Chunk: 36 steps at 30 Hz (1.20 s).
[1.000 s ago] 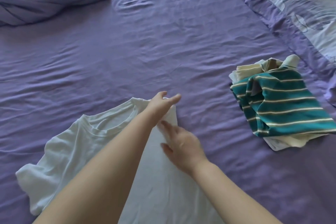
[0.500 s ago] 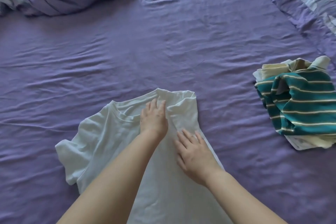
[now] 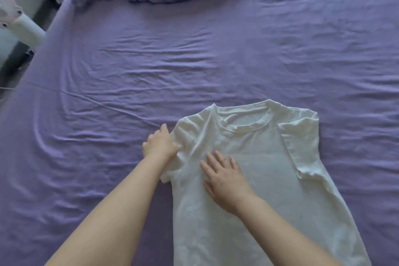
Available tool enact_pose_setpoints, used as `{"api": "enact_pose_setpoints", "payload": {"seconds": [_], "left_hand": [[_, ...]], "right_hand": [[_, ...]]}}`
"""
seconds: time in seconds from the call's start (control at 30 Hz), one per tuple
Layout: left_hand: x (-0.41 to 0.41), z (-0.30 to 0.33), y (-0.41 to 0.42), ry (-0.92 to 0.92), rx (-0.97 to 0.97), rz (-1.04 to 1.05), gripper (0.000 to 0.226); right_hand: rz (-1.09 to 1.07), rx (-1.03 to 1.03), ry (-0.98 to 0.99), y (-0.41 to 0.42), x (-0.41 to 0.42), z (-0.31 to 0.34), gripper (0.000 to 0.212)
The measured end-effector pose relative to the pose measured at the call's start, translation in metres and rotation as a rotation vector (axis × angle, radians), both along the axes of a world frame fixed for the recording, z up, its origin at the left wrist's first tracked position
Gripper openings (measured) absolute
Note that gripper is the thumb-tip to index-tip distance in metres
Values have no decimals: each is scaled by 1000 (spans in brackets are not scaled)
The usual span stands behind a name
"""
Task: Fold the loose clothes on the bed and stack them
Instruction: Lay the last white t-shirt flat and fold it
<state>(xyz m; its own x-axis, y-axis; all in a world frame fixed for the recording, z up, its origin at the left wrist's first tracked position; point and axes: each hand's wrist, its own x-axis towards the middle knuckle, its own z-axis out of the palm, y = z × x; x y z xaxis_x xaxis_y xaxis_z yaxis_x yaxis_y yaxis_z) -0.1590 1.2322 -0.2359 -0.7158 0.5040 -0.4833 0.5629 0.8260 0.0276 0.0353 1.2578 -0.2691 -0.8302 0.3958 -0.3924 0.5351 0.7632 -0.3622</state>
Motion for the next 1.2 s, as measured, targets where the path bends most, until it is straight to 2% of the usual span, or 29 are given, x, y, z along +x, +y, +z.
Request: {"api": "enact_pose_setpoints", "payload": {"seconds": [0.07, 0.13, 0.23, 0.3, 0.37, 0.43, 0.53, 0.6, 0.67, 0.77, 0.83, 0.87, 0.93, 1.0, 1.03, 1.1, 1.13, 1.2], "left_hand": [[-7, -2, -4, 28, -29, 27, 59], [-13, -2, -8, 45, -70, 46, 37], [-19, 0, -13, -31, 74, 87, 16], [-20, 2, -15, -235, 304, 169, 18], [-17, 5, -17, -409, 457, 262, 14], [-15, 8, -21, -383, 448, 235, 20], [-14, 9, -25, -197, 359, 99, 37], [-12, 11, -24, -187, 356, 121, 41], [-7, 17, -20, -338, 397, 245, 47], [10, 30, -8, -850, 529, 520, 56], [20, 32, 1, -1067, 577, 569, 52], [26, 31, 5, -1117, 602, 569, 45], [34, 29, 9, -1061, 690, 585, 33], [35, 20, 7, -780, 725, 542, 35], [33, 15, 3, -596, 678, 420, 36], [30, 4, -11, -264, 455, -6, 36], [31, -2, -17, -181, 346, -191, 35], [36, -13, -28, -142, 224, -387, 36]], "right_hand": [[42, 7, 17, -7, -19, 0, 57], [84, 35, 2, -11, -33, -2, 57], [88, 67, -66, -14, -43, -5, 59], [82, 89, -89, -16, -46, -5, 61], [81, 109, -96, -16, -46, -6, 65], [107, 125, -109, -16, -49, -5, 68], [132, 116, -106, -11, -49, -4, 70], [114, 84, -72, -6, -46, -2, 68], [60, 54, -30, 1, -38, 1, 64], [-69, 44, 3, 11, -25, 5, 57], [-153, 47, -7, 15, -14, 6, 54], [-181, 52, -19, 17, -8, 7, 55], [-213, 56, -41, 19, 1, 8, 56], [-232, 60, -31, 20, 6, 8, 59], [-235, 61, -17, 20, 7, 8, 60], [-190, 59, 2, 19, 5, 9, 66], [-143, 61, 0, 18, 3, 9, 68], [-57, 69, -31, 16, 1, 7, 69]]}}
